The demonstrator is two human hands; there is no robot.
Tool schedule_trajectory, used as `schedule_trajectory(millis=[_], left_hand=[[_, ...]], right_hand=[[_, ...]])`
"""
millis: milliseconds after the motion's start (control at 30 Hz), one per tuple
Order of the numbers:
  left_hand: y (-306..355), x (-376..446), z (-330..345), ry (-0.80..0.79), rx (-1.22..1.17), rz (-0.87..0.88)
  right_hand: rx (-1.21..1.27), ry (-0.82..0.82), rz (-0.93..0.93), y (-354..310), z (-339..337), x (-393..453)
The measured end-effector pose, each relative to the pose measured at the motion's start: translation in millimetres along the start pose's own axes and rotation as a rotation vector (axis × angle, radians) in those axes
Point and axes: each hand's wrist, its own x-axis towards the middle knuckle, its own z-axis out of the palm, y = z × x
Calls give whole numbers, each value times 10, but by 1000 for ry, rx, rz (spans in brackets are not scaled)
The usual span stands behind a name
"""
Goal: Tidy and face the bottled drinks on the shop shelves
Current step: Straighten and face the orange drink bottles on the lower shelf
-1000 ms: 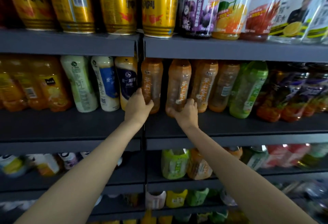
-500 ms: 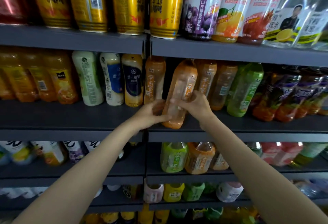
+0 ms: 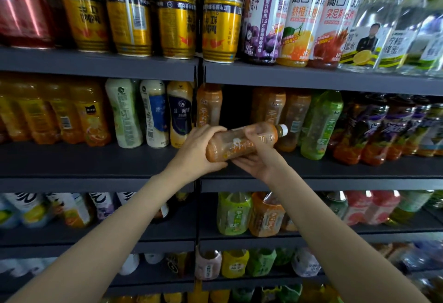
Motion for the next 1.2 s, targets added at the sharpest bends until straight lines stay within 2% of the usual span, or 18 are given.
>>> schedule_trajectory(millis=[67, 167, 267, 400, 500, 600, 767, 833, 900, 1000, 1100, 1200], left_hand=[[11, 23, -65, -17, -142, -93], [17, 3, -200, -75, -504, -393], [19, -39, -237, -76, -796, -515], [46, -27, -236, -113, -783, -466], [43, -12, -225, -173, -812, -505], [26, 9, -175, -225, -663, -488], [35, 45, -83, -328, -337, -358], [21, 10, -12, -229, -214, -293], [9, -27, 27, -37, -105, -253], [21, -14, 47, 161, 192, -111], [0, 8, 72, 228, 447, 113], [-101, 16, 101, 162, 431, 166]], right_hand=[[43, 7, -33, -7, -7, 9], [82, -28, -111, -71, -66, 28], [145, -64, -120, -112, -121, 16], [188, -117, -113, -100, -173, -28], [167, -151, -137, -95, -240, -42], [64, -220, -204, -105, -280, -67], [-75, -373, -302, -137, -285, -90], [-98, -374, -303, -106, -319, -84], [-115, -329, -279, -48, -329, -78], [-44, -308, -224, 91, -240, -73], [118, -207, -224, 195, -173, -24], [60, -156, -263, 171, -214, 22]])
